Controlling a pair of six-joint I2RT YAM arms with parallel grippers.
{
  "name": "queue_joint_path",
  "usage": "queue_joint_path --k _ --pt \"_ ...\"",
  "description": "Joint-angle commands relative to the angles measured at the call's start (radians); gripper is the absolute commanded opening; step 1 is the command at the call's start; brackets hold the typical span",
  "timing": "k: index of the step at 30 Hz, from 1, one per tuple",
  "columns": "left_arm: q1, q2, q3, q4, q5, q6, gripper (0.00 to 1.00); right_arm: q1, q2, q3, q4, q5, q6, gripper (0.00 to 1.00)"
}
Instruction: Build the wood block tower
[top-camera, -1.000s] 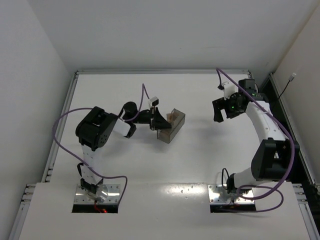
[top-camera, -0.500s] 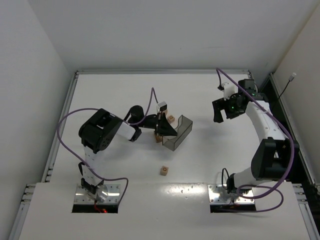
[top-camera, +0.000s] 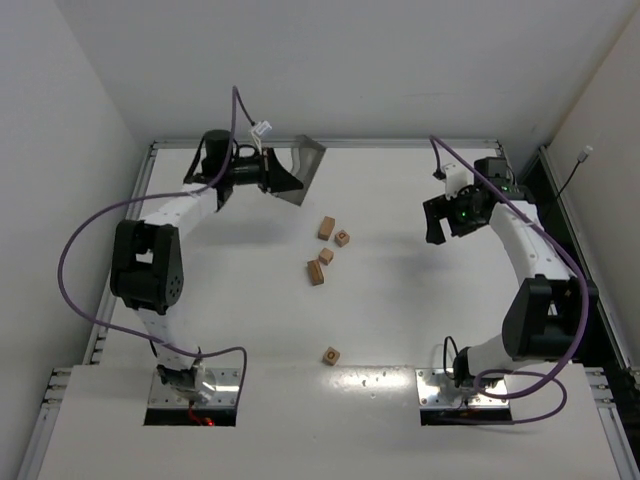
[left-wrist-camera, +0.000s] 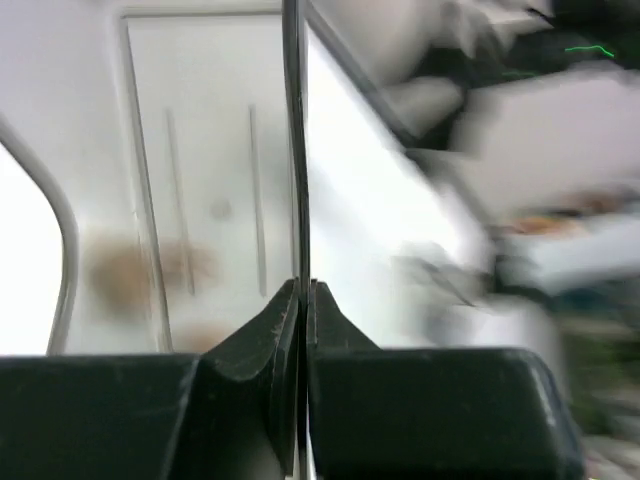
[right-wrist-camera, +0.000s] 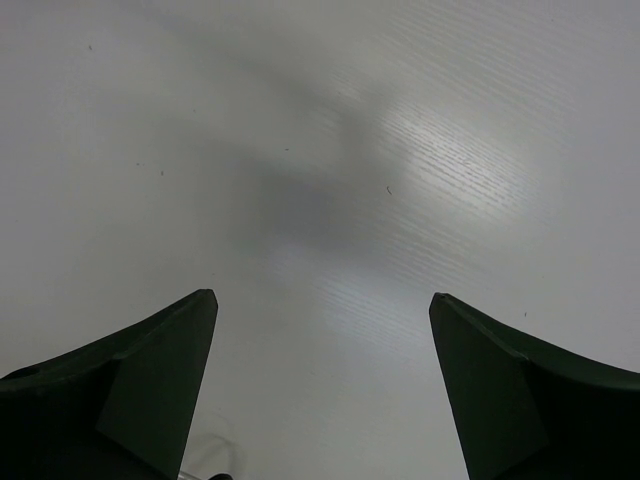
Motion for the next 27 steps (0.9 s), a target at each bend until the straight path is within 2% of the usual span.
queue_joint_path --k 1,2,5,6,8,9,11,14,17,22,27 --pt "0.024 -0.004 0.258 -0.902 -0.277 0.975 0.00 0.025 0.004 0.060 0.030 -0.010 0.006 0.84" --pt "0.094 0.007 0.275 -0.867 -0.291 0.965 0.00 0.025 0.013 0.060 0.030 -0.010 0.006 0.84" --pt "0.165 0.081 0.396 -1.014 -0.395 1.077 0.00 0.035 0.013 0.070 0.019 -0.010 -0.003 0.84" --pt "0.223 0.082 0.416 -1.002 -0.423 1.077 0.00 0.035 0.013 0.070 0.019 -0.010 -0.003 0.84" --pt "0.264 0.091 0.442 -1.012 -0.527 1.126 0.00 0.044 0.013 0.070 0.028 -0.001 -0.003 0.84" --pt "0.292 0.091 0.442 -1.012 -0.625 1.152 0.00 0.053 0.013 0.070 0.028 -0.001 -0.003 0.84" --pt "0.318 0.091 0.451 -1.003 -0.697 1.177 0.00 0.064 0.023 0.070 0.028 -0.001 -0.003 0.84" --pt "0.357 0.111 0.477 -0.993 -0.858 1.160 0.00 0.074 0.044 0.070 0.028 -0.001 -0.003 0.84" --pt "0.409 0.169 0.540 -1.003 -0.893 1.111 0.00 0.084 0.053 0.079 0.028 -0.001 -0.003 0.84" --pt "0.409 0.218 0.575 -0.944 -0.965 1.056 0.00 0.093 0.063 0.079 0.028 0.009 -0.003 0.84" --pt "0.421 0.375 0.729 -0.977 -0.991 0.973 0.00 0.102 0.072 0.079 0.028 0.009 -0.003 0.84"
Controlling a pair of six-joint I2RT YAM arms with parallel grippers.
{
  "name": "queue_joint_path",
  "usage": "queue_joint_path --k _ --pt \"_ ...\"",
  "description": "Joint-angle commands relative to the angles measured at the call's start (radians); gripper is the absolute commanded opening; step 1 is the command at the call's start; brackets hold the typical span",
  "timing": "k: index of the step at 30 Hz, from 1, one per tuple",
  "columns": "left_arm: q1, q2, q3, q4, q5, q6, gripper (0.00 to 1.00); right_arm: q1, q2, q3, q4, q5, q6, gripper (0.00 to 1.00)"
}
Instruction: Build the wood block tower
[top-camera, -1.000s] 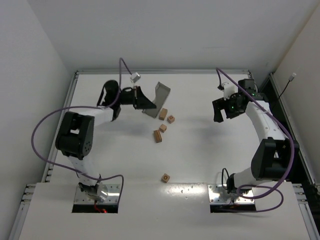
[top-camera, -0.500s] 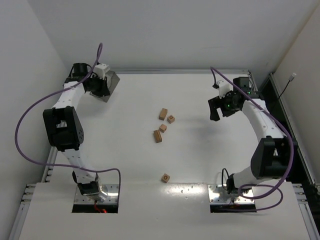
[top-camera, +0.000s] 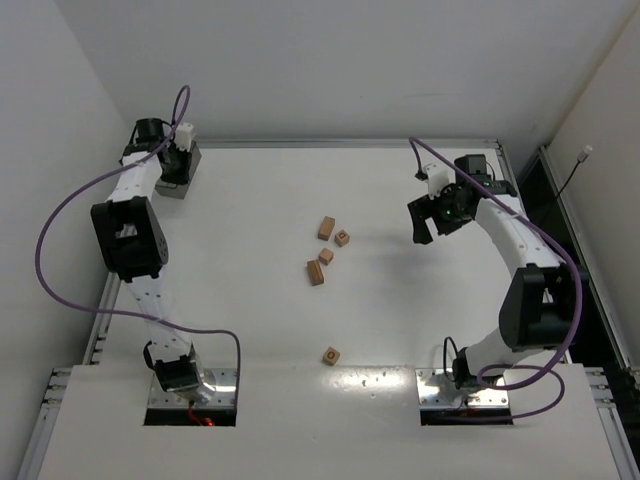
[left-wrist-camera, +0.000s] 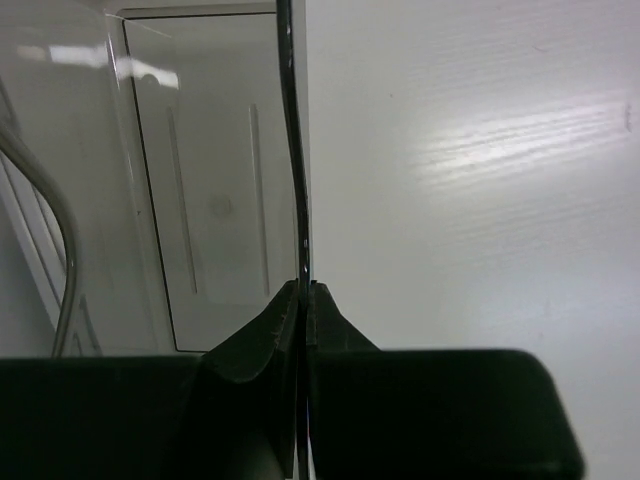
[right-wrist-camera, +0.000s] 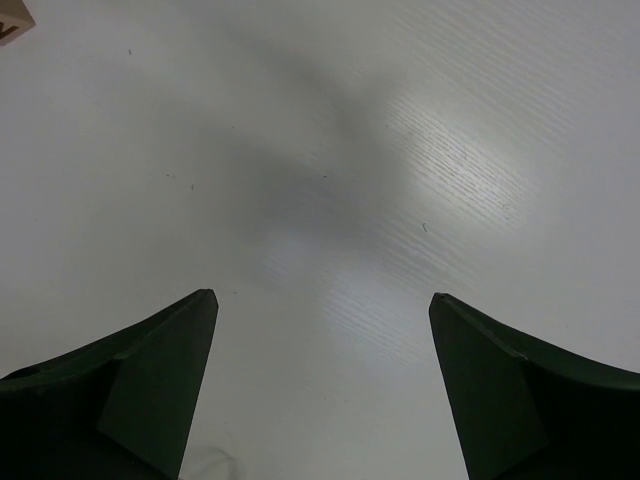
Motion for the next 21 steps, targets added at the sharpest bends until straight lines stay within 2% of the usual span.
queue_joint_path --k 1,6,7,8,11,14,15,17,20,21 --pt "0.011 0.079 0.101 0.014 -0.036 -0.079 0.00 0.008 0.006 0.045 0.005 0.015 -0.002 0.84" --pt "0.011 0.173 0.179 0.009 -0.014 -0.119 0.01 0.008 -0.003 0.045 -0.005 0.024 -0.002 0.84" --pt "0.011 0.185 0.191 0.000 -0.014 -0.129 0.04 0.008 -0.003 0.045 -0.005 0.024 -0.002 0.84" --pt "0.011 0.197 0.200 -0.009 -0.005 -0.138 0.11 0.008 -0.003 0.054 -0.005 0.024 -0.002 0.84" --pt "0.011 0.197 0.191 0.000 -0.005 -0.138 0.15 0.008 0.006 0.054 -0.005 0.024 -0.002 0.84" --pt "0.011 0.197 0.181 0.012 -0.016 -0.138 0.27 0.008 0.015 0.064 -0.014 0.024 -0.002 0.84" --pt "0.011 0.185 0.181 0.012 0.010 -0.138 0.36 0.017 0.015 0.073 -0.014 0.024 -0.002 0.84" --pt "0.011 0.133 0.141 0.003 0.061 -0.138 0.44 0.017 0.015 0.073 -0.014 0.024 -0.002 0.84" --pt "0.011 0.031 0.084 0.047 0.176 -0.147 0.45 0.017 0.015 0.064 -0.005 0.024 -0.002 0.84" --pt "0.011 -0.053 0.044 0.061 0.191 -0.159 0.45 0.017 0.015 0.064 -0.005 0.024 -0.002 0.84"
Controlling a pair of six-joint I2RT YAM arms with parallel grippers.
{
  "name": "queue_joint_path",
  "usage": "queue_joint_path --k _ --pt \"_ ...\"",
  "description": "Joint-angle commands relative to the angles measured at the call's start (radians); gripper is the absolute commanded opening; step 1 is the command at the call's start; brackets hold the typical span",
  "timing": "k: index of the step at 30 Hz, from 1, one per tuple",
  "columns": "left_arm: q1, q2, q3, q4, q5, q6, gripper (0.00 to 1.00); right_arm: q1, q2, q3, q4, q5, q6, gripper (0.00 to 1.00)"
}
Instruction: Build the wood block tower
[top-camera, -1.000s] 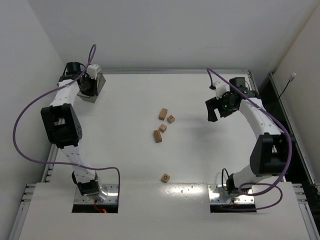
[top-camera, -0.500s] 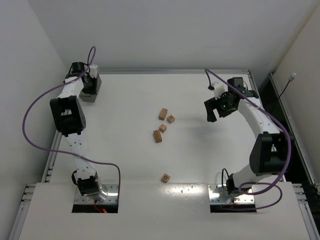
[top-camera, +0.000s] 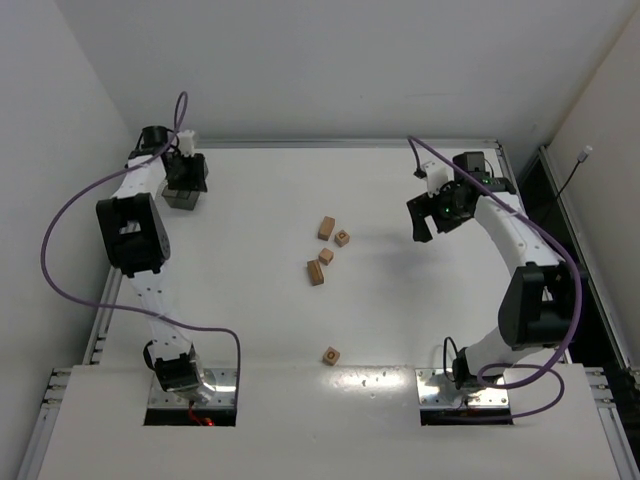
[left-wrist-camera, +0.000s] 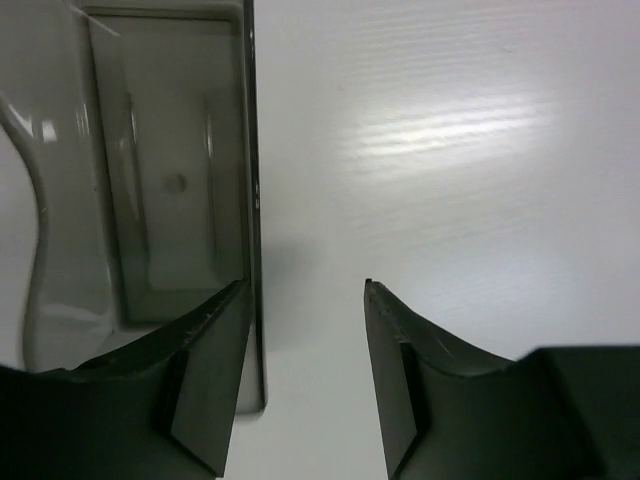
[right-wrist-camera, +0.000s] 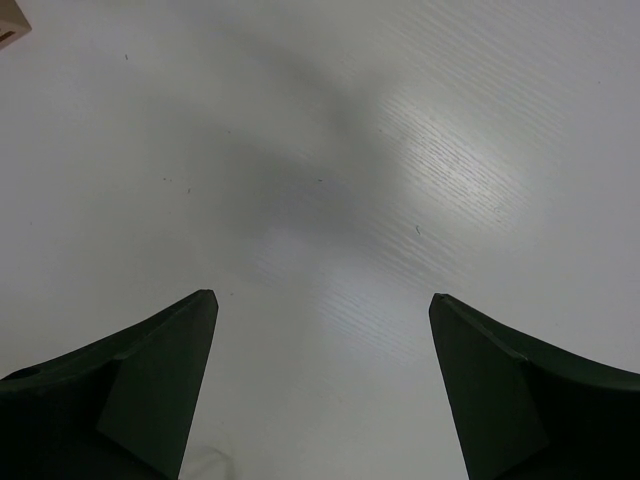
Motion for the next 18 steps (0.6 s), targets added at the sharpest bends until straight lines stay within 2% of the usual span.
queue_joint_path --k 1,3,6,7,9,10,13,16,18 --pt "-0.008 -0.255 -0.053 0.064 0.126 -0.034 0.45 0.005 -0.005 0.024 0.020 0.002 -0.002 0.84" --pt "-0.057 -0.379 -0.090 0.084 0.126 -0.015 0.45 0.005 -0.005 0.014 0.020 0.002 -0.002 0.84" --pt "-0.148 -0.480 -0.119 0.056 0.126 0.053 0.45 0.014 -0.005 0.014 0.020 0.002 -0.002 0.84" --pt "-0.230 -0.536 -0.149 0.045 0.096 0.111 0.46 0.023 -0.005 0.014 0.029 0.011 -0.002 0.84" --pt "-0.321 -0.584 -0.201 0.032 0.062 0.142 0.47 0.023 -0.005 0.014 0.029 0.011 -0.002 0.84" --pt "-0.408 -0.601 -0.252 0.020 0.030 0.151 0.47 0.032 -0.005 0.014 0.029 0.011 -0.002 0.84" --pt "-0.542 -0.612 -0.324 0.020 -0.006 0.080 0.47 0.033 -0.005 0.005 0.038 0.033 -0.002 0.84" --pt "-0.640 -0.552 -0.314 -0.004 -0.070 -0.034 0.47 0.042 -0.025 -0.004 0.038 0.054 -0.002 0.84" --pt "-0.674 -0.503 -0.276 -0.037 -0.095 -0.059 0.47 0.042 -0.025 -0.004 0.038 0.077 0.007 0.84"
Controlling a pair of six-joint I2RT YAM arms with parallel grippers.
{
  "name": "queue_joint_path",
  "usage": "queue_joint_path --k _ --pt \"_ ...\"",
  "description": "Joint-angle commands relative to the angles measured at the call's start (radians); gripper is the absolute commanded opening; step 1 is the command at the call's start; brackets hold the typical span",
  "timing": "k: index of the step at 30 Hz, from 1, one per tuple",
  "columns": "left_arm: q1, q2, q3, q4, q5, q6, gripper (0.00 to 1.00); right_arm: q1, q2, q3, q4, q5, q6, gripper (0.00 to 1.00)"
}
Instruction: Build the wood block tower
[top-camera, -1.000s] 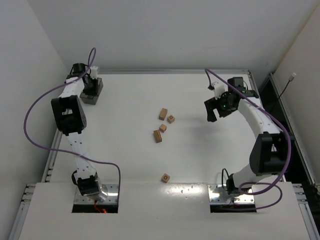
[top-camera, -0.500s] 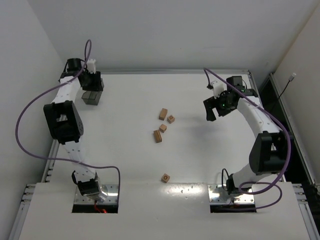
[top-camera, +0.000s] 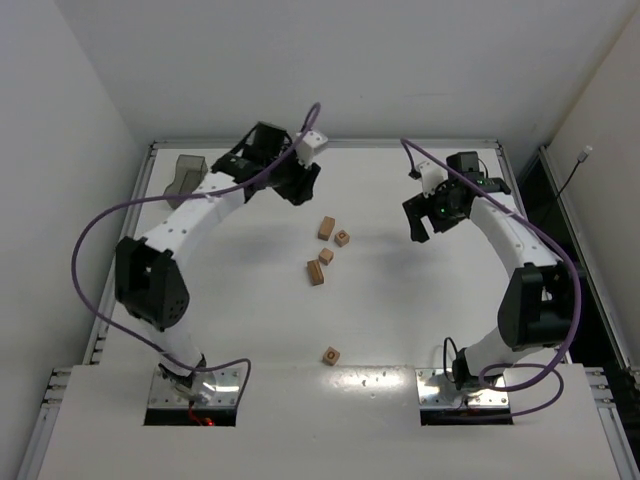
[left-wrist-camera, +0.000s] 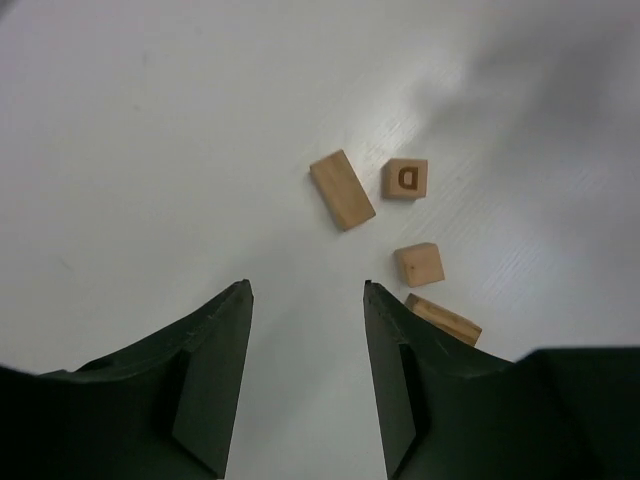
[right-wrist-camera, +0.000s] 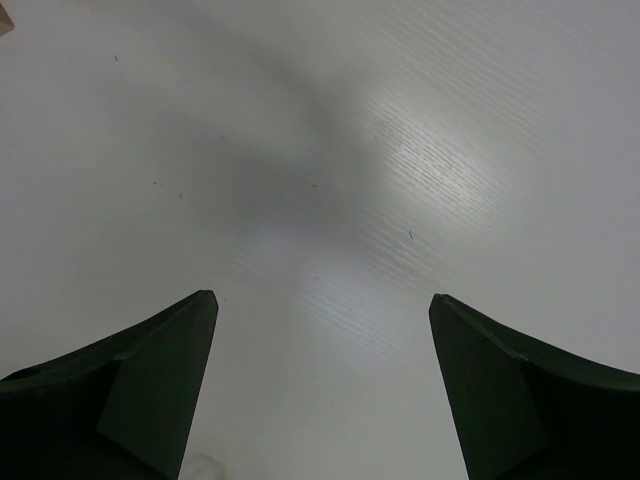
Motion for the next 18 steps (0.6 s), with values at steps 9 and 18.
queue_joint_path --k 9,18 --pt "-0.105 0.344 0.179 -0.214 -0.060 -0.182 0.39 -0.034 -0.045 -0.021 0.040 0.136 0.055 0.85" --pt "-0.172 0.400 0.142 -0.128 -0.153 -0.283 0.49 -0.052 -0.054 -0.040 0.050 0.127 0.055 0.85"
